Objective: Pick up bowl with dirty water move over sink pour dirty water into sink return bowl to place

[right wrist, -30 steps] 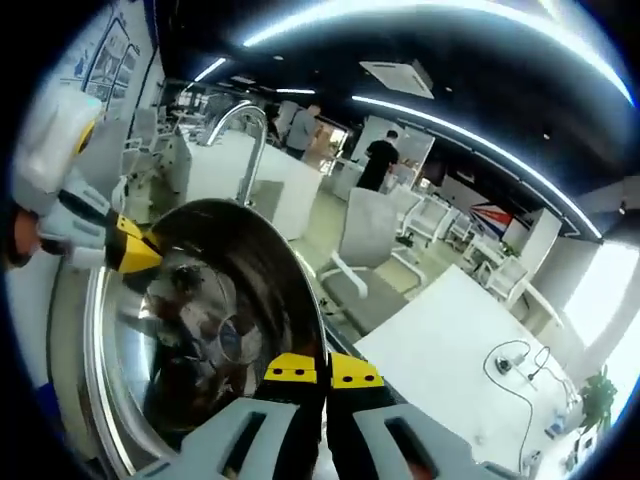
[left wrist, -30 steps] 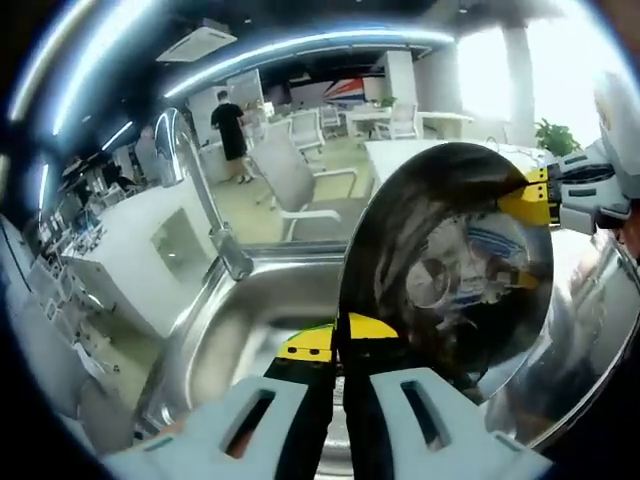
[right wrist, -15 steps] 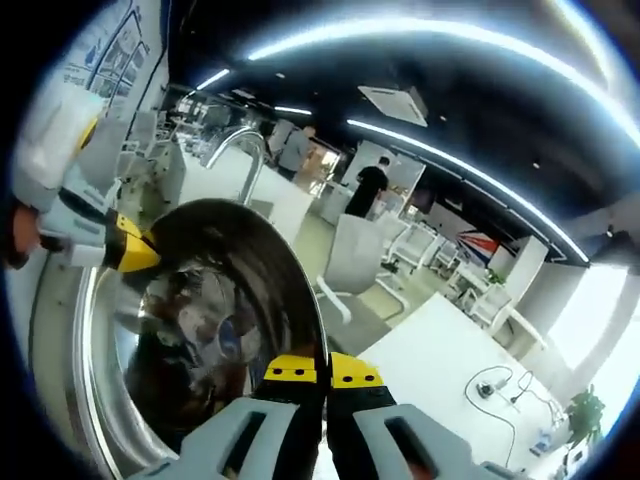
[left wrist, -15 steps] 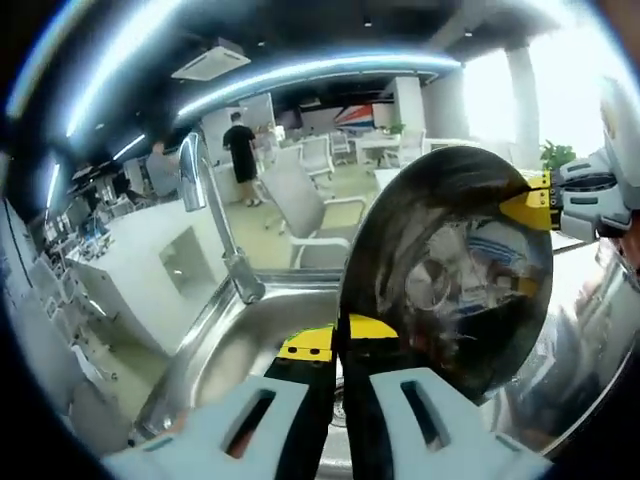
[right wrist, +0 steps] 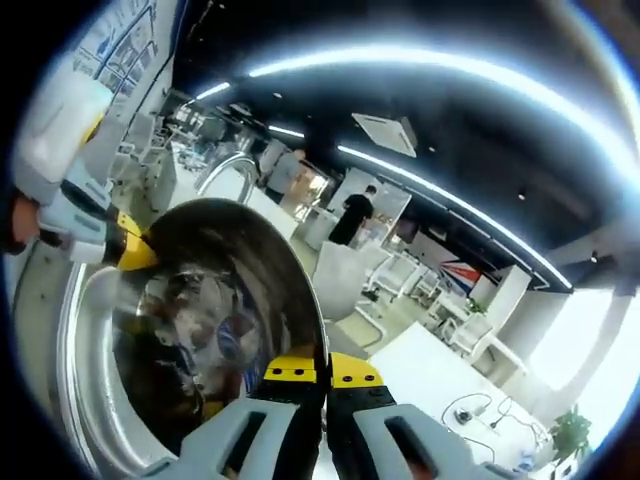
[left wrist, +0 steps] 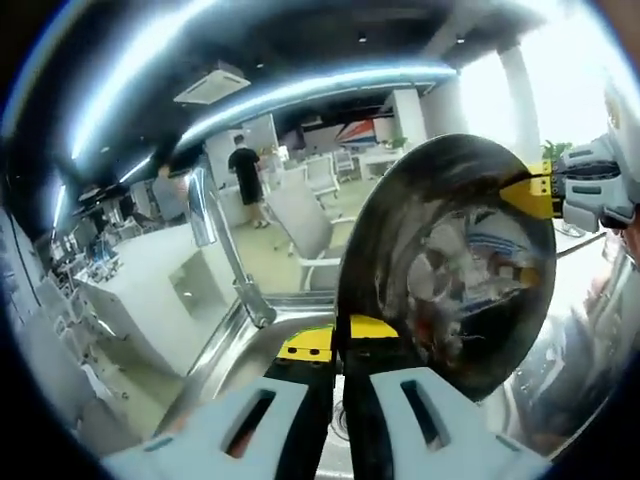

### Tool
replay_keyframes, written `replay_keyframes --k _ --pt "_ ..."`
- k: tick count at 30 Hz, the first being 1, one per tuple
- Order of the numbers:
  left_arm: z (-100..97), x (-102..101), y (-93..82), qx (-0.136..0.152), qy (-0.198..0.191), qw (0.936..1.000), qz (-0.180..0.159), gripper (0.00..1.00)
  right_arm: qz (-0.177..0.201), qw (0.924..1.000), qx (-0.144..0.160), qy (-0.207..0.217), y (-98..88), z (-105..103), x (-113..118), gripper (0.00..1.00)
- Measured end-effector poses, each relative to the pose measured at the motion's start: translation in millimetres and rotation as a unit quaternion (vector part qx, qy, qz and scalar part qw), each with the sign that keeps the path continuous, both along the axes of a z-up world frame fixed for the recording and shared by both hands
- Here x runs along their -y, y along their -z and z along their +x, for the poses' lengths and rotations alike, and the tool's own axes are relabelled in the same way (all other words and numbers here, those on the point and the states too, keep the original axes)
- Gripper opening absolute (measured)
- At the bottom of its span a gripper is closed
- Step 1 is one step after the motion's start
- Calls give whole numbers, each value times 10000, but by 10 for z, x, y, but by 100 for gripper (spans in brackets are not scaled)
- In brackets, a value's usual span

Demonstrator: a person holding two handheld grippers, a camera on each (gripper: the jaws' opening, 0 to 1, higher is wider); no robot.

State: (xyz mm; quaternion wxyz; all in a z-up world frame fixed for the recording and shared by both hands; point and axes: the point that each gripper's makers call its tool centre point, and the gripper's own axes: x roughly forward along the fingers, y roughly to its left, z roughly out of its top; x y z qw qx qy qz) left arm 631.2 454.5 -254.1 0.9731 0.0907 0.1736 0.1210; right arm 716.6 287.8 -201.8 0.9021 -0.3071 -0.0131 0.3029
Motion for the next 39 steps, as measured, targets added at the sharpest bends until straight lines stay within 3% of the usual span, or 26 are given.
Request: replay_keyframes --k 15,32,39 --pt "38 -21 -239 279 -103 9992 282 0 133 9987 497 -34 -255 10 18 0" --pt "145 -115 -440 585 -127 9978 267 0 130 9951 978 -58 -468 -14 47 0" --pt "157 -143 -613 776 -132 9964 307 0 279 9941 1050 -72 -624 -35 60 0"
